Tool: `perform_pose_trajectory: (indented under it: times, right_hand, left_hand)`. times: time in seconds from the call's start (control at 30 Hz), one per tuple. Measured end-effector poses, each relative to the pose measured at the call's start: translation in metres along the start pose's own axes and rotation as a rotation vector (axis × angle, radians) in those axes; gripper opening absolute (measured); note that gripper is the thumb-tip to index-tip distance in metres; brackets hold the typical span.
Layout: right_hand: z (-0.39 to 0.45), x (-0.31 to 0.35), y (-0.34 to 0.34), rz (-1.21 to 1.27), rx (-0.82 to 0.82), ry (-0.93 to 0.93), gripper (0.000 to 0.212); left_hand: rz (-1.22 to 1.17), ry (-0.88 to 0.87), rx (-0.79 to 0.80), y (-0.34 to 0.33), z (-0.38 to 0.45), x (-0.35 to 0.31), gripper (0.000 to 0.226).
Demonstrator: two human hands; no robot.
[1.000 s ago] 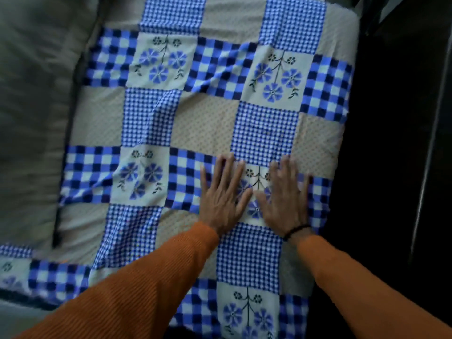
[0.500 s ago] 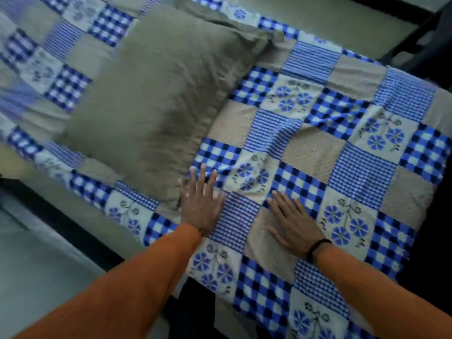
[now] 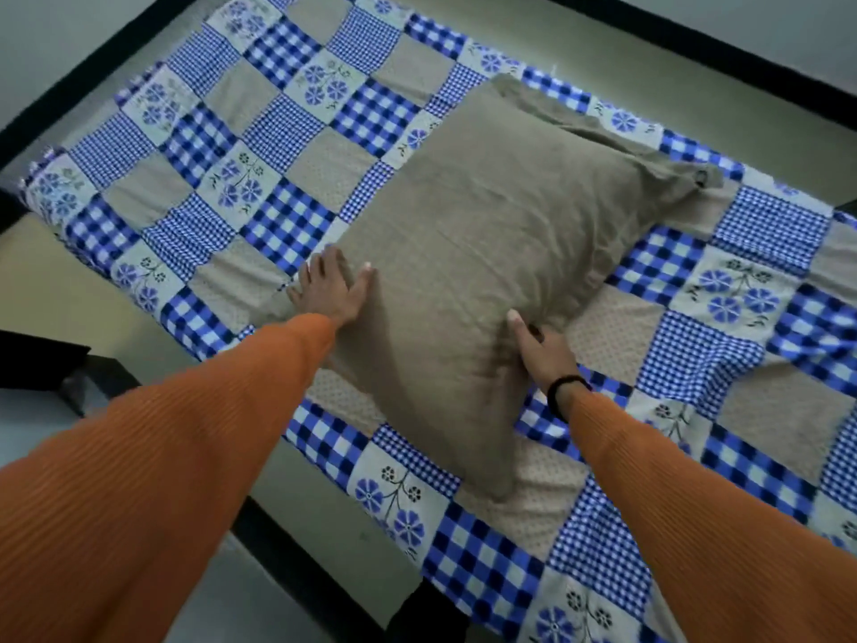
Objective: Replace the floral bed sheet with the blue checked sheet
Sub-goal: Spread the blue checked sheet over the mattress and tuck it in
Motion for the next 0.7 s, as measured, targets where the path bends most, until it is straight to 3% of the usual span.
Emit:
perform_pose_trajectory:
  times: [0.1, 0.2, 0.27, 0.33, 0.37, 0.47, 0.6, 0.7]
  right_hand:
    - [0.016, 0.012, -0.018, 0.254, -0.034, -0.116, 0.094]
    - [0.033, 0.015, -0.027, 0.437, -0.073, -0.195, 0.112]
    - [0.035, 0.027, -0.022, 0.396, -0.093, -0.174, 0.085]
    - [0.038, 0.038, -0.009, 0.326, -0.151, -0.134, 0.054]
    - [0.036, 0.041, 0.003, 0.305, -0.192, -0.128, 0.048]
    - [0.025, 0.05, 0.05, 0.288, -0.298, -0.079, 0.048]
    - [-0.003, 0.054, 0.135, 0.339, -0.376, 0.003, 0.047]
    - [-0.034, 0.02, 0.211, 0.293, -0.458, 0.058, 0.045]
  left_hand:
    - [-0.16, 0.107, 0.106, 0.007, 0.031, 0.019, 0.093]
    - [-0.206, 0.021, 0.134, 0.019, 0.04, 0.005, 0.088]
    - [-0.264, -0.076, 0.116, 0.033, 0.033, -0.014, 0.075]
    - [-0.417, -0.102, 0.205, 0.042, 0.021, -0.027, 0.059]
    - [-0.506, -0.099, 0.278, 0.044, 0.014, -0.034, 0.055]
    - [-0.623, -0.213, 0.393, 0.052, -0.015, -0.066, 0.056]
    - [-0.706, -0.416, 0.323, 0.056, -0.071, -0.13, 0.059]
    - [-0.757, -0.516, 0.341, 0.033, -0.124, -0.18, 0.056]
Point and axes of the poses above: each hand's wrist, its own z-axis towards the middle knuckle, its own y-axis out of the back of the hand, x = y × z, the point moved 8 cm from there along z, towards the middle knuckle, and after that the axes turned 4 degrees about -z, right-handed, at the moved point
